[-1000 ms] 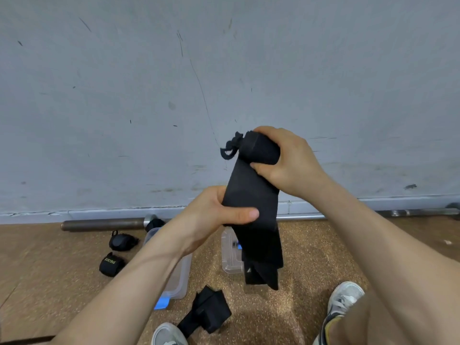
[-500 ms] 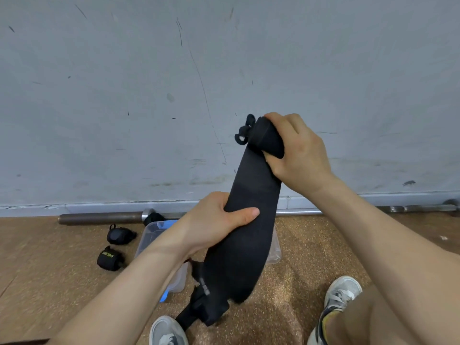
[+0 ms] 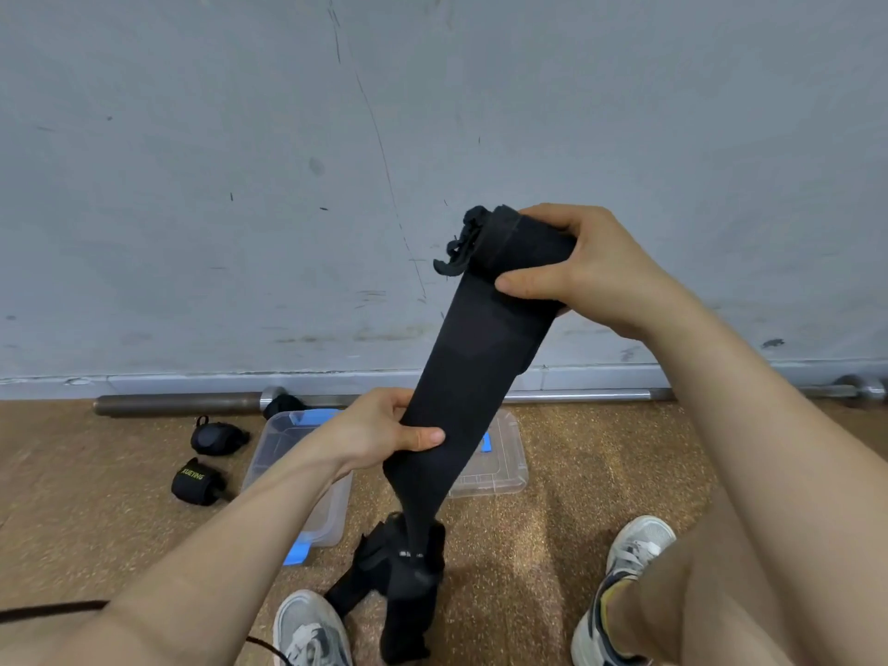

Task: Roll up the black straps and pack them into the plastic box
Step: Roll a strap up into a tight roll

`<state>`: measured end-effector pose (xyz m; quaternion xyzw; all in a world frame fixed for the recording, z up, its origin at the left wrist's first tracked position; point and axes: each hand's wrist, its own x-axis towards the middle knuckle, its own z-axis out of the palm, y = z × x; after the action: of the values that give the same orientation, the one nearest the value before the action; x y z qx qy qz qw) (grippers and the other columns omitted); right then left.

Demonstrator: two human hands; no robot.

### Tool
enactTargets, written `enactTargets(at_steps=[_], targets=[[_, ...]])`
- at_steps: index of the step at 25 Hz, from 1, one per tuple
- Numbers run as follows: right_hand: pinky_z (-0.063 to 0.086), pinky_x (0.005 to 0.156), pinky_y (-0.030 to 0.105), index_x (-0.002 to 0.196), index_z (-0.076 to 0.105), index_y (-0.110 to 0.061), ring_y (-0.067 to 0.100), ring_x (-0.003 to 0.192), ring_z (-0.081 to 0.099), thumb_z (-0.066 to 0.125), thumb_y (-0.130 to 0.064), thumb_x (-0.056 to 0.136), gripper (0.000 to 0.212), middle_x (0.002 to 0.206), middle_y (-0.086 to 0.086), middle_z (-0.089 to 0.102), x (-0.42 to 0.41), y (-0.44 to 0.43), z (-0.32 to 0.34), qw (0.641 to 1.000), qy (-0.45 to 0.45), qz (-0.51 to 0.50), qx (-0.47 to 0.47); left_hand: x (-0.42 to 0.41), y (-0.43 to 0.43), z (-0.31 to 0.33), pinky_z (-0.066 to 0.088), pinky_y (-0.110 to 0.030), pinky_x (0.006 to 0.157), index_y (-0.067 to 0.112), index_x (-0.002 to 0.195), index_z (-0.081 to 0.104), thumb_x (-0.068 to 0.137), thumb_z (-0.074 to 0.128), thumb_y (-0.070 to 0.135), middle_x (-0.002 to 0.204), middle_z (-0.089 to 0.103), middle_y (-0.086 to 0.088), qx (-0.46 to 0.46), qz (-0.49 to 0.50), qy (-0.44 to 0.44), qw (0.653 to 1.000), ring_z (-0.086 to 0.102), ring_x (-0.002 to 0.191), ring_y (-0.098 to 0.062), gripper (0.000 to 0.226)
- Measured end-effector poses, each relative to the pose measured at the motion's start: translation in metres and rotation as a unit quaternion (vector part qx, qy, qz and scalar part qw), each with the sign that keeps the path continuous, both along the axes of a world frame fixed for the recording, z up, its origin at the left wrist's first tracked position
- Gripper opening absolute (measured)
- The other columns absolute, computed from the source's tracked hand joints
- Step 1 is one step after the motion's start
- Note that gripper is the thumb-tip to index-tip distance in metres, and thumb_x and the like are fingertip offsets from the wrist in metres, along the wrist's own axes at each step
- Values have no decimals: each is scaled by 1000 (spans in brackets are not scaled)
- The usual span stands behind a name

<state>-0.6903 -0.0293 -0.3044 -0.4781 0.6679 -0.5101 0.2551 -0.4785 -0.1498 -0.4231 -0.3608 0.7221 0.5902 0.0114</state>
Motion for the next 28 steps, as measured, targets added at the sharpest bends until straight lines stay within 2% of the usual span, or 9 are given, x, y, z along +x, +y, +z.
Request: enactTargets(at_steps=[5, 8, 11, 14, 18, 21, 24, 26, 28], targets=[[60, 62, 39, 110, 70, -14, 19, 80, 73, 78, -1, 78, 36, 91, 4, 73, 6, 4, -1, 996, -64, 58, 10, -9, 3, 6, 44, -39, 108, 30, 118, 61, 78, 82, 18, 123, 67, 10, -35, -122, -26, 992, 59, 121, -12, 46], [60, 61, 39, 113, 68, -9, 25, 82, 73, 78, 0, 78, 37, 92, 8, 73, 10, 4, 1, 990, -86, 112, 18, -15, 11, 45, 53, -28, 92, 19, 123, 60, 76, 80, 26, 121, 69, 1, 54, -92, 167, 980, 63, 117, -19, 51], [60, 64, 38, 111, 69, -8, 22, 83, 73, 78, -5, 80, 33, 93, 7, 74, 16, 0, -3, 991, -79, 109, 19, -25, 28, 68, 53, -38, 97, 12, 124, 60, 90, 66, 37, 120, 70, -9, 119, -4, 277, 953, 65, 115, -25, 42], [59, 78, 35, 107, 72, -19, 11, 89, 72, 87, -29, 73, 38, 93, -6, 75, 24, -5, -11, 999, 31, 34, 17, -33, 43, 66, 54, -36, 94, 20, 114, 65, 98, 56, 22, 111, 73, -3, 3, 65, 254, 965, 69, 105, -17, 18], [54, 87, 34, 111, 70, -31, 7, 96, 66, 81, -55, 67, 51, 99, -12, 72, 40, -7, -26, 981, 190, -27, -16, -32, 48, 67, 56, -26, 80, 27, 113, 63, 99, 57, 21, 104, 74, 5, -67, 84, 213, 971, 71, 95, -7, 17], [52, 83, 38, 110, 70, -32, 12, 91, 65, 61, -69, 70, 55, 94, -6, 72, 41, -9, -26, 963, 262, -31, -47, -25, 49, 71, 56, -30, 87, 13, 120, 62, 97, 56, 17, 113, 73, -7, 63, 77, 265, 959, 69, 106, -19, 24], [50, 77, 41, 105, 73, -27, 15, 81, 62, 37, -64, 89, 54, 80, -3, 67, 37, -8, -21, 951, 299, -41, -72, -18, 48, 82, 50, -37, 99, 11, 126, 62, 93, 50, 46, 123, 68, -11, 247, 62, 330, 909, 63, 118, -25, 49], [50, 72, 41, 103, 72, -22, 18, 80, 62, 23, -55, 97, 59, 79, -3, 65, 45, -8, -23, 927, 367, -35, -74, -20, 45, 84, 46, -42, 103, 15, 126, 63, 90, 46, 61, 123, 69, -9, 250, 115, 311, 910, 64, 118, -24, 61], [52, 70, 41, 109, 69, -19, 21, 84, 64, 22, -46, 100, 55, 88, -1, 66, 54, -10, -30, 902, 424, -20, -74, -23, 43, 80, 47, -42, 104, 15, 121, 67, 92, 47, 60, 117, 71, -9, 218, 167, 288, 917, 67, 112, -22, 57]])
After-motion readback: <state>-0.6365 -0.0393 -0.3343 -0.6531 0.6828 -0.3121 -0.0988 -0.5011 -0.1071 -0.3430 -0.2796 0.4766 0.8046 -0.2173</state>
